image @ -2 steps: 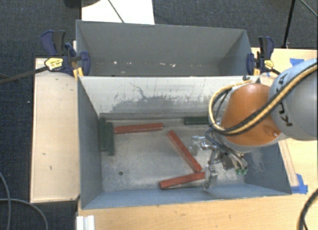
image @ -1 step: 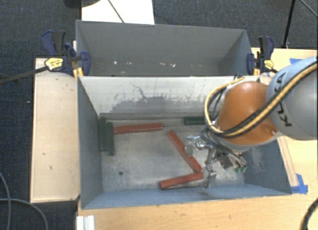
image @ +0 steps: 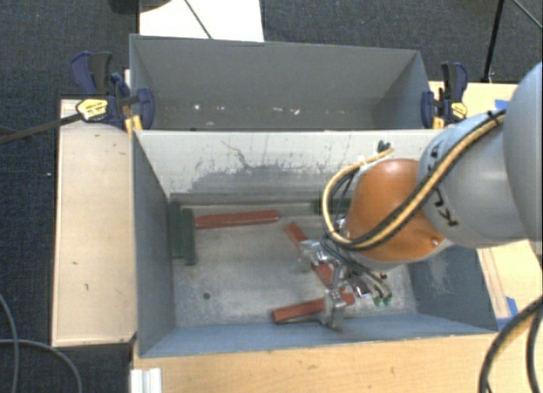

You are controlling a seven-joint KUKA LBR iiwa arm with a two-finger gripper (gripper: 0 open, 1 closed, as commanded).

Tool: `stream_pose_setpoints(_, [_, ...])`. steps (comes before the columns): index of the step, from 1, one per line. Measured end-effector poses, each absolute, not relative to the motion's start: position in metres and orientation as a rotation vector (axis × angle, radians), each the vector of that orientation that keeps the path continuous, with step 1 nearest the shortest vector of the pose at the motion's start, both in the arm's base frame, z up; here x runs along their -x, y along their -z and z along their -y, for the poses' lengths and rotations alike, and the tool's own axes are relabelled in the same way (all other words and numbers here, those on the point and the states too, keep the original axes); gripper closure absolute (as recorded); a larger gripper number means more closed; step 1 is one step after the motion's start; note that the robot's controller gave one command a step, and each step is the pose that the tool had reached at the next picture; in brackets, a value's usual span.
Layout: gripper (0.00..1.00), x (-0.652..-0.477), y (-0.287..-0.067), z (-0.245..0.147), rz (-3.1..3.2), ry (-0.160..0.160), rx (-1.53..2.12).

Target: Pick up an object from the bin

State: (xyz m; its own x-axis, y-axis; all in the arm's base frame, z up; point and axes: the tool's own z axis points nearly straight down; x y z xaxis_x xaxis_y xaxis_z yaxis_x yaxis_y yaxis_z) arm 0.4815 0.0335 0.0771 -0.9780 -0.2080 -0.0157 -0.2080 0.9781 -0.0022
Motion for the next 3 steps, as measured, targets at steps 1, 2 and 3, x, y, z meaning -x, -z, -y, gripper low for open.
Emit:
stream_pose_setpoints(1, [1.0,-0.4795,-0.0606,-0.0392,-3.099,0.001,0.461])
stream_pose_setpoints(2, [1.0,-0.4786,-0.0626,-0.0398,-3.098,0.0,0.485])
stream_pose_setpoints(3, [1.0,-0.4785,-0.0655,-0.0398,-3.1,0.0,0.49])
